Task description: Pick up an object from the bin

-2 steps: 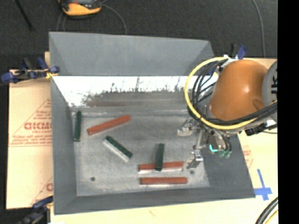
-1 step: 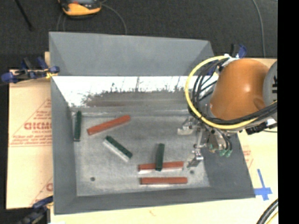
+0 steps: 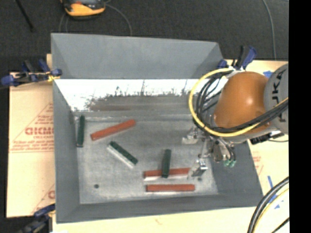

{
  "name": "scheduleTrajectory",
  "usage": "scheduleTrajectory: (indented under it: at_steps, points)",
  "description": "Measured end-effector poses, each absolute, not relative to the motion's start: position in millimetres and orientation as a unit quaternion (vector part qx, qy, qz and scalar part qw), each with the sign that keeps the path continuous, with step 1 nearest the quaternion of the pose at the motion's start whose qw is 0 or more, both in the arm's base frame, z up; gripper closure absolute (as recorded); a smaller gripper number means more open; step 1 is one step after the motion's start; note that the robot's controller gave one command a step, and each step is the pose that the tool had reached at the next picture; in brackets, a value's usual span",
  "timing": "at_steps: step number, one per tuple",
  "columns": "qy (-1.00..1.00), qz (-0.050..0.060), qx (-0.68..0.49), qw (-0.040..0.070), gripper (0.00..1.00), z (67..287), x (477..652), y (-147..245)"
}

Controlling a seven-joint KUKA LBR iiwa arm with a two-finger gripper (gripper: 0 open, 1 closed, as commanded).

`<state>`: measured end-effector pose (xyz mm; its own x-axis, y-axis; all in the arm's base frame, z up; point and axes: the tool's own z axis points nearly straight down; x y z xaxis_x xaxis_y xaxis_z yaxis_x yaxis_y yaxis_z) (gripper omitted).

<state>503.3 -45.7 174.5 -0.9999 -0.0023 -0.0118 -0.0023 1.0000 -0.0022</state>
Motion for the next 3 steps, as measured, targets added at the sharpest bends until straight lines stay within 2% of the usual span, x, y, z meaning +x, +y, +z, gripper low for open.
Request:
scheduleTrajectory:
  at_steps: [1, 2, 3]
  points:
    - [1.000, 0.000, -0.029, -0.002, 1.00, 78.7, 501.1, -48.2]
    - [1.000, 0.000, -0.030, -0.002, 1.00, 78.7, 501.1, -48.2]
    - [0.960, 0.000, -0.279, 0.000, 1.00, 206.0, 482.7, -43.1]
